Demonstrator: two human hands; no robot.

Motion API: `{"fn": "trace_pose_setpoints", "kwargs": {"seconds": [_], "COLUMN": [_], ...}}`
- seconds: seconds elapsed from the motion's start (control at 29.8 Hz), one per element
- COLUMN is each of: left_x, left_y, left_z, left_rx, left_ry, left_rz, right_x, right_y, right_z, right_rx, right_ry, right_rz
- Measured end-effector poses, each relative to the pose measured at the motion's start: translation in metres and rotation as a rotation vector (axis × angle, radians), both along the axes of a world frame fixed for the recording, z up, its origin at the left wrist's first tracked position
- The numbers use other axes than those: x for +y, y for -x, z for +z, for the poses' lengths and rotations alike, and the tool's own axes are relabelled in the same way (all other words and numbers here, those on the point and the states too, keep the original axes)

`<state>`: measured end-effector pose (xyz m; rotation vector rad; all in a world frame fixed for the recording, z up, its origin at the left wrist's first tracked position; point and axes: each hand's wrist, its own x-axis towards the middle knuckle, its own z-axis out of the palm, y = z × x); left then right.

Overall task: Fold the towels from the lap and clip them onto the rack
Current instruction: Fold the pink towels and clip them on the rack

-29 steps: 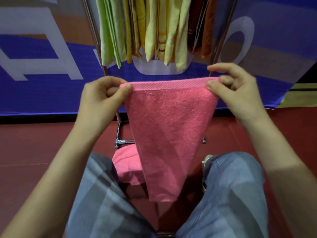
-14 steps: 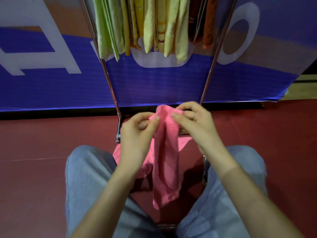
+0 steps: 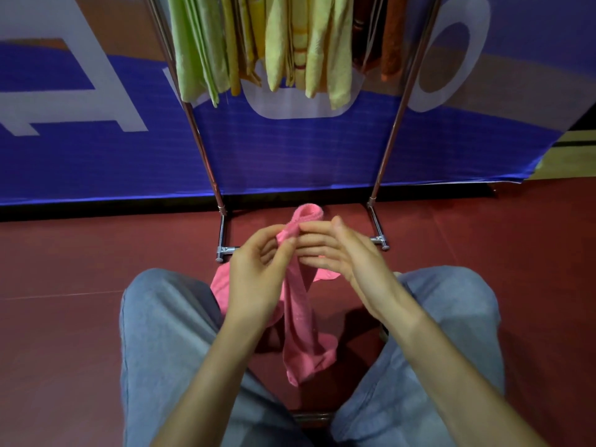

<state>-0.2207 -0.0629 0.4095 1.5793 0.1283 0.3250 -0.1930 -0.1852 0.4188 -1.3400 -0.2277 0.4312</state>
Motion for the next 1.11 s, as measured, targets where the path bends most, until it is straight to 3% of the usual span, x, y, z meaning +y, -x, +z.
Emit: {"fn": "trace_pose_setpoints", "kwargs": {"seconds": [0.13,0.27,0.4,0.54,0.7,1.11], "left_x": [0.007,0.010,0.021,0.030,0.039,0.024], "left_y": [0.002,0.004,0.003,0.000,-0.015,-0.025], "left_z": [0.002,0.011,0.012,0.023,0.044,0.062], "left_rx": [-0.013,-0.057,-0.067,-0.001,0.111,0.046], "left_ry": [-0.054,-0.052,0.013,-0.004,-0.312,-0.284], "left_rz": [-0.094,-0.187,-0.208,-0.213,-0.423,-0.473], "right_x": [-0.012,-0.015,-0.016,-0.010,-0.006,-0.013], "right_y": [-0.006,-0.013,-0.014,-0.013,-0.011,0.006], "right_z": [-0.013,-0.021,-0.010,0.003,0.014,-0.009], "right_rx": [-0.214,-0.236,-0.255,-0.232,-0.249,-0.118], "right_ry": [0.051,0.229,0.109,0.044,0.037,-0.005], "right_rz": [-0.266,-0.161,-0.273,-0.200,-0.071,-0.020]}}
